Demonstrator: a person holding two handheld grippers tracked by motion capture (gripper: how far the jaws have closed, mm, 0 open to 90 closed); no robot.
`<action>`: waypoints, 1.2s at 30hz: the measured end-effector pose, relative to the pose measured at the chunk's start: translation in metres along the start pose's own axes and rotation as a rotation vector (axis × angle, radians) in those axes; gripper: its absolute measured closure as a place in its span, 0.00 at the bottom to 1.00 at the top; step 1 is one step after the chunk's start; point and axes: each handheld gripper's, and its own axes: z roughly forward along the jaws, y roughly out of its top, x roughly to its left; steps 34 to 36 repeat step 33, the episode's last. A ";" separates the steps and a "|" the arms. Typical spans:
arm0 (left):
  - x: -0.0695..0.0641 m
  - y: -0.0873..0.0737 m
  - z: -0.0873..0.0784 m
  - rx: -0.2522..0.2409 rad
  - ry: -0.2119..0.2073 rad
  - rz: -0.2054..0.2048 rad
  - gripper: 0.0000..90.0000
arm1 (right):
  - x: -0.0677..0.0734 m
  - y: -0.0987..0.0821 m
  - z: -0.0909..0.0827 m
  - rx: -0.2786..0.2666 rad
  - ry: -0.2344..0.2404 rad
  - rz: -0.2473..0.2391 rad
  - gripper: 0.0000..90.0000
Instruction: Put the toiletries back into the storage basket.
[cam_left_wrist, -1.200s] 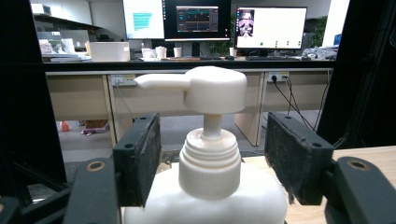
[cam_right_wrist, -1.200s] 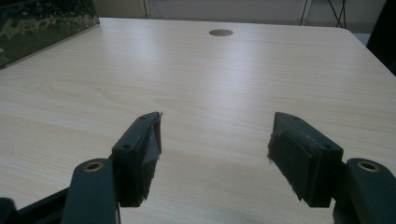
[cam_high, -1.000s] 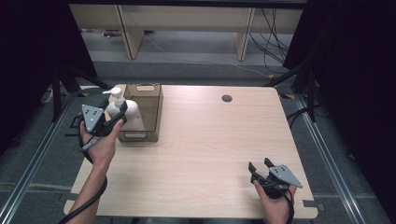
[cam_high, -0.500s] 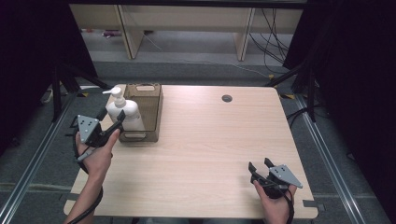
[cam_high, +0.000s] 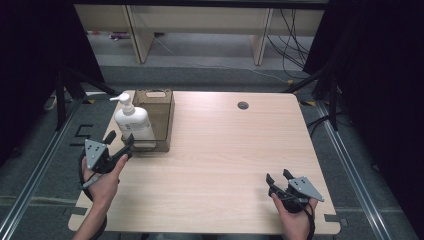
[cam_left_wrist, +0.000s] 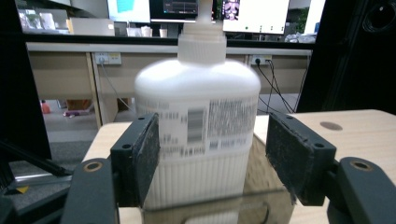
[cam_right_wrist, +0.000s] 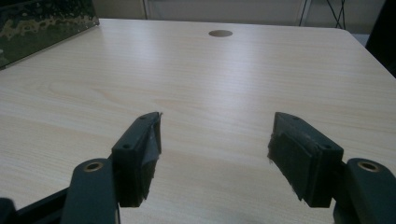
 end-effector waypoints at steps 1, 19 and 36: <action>0.000 -0.004 -0.001 0.004 0.001 0.004 0.39 | 0.000 0.000 0.000 -0.002 0.001 -0.006 0.38; 0.002 -0.054 -0.004 0.048 -0.002 0.010 0.40 | 0.000 0.000 0.000 -0.003 0.004 -0.010 0.38; 0.004 -0.061 -0.004 0.046 -0.003 0.012 0.41 | -0.001 0.000 -0.001 -0.007 -0.011 -0.010 0.39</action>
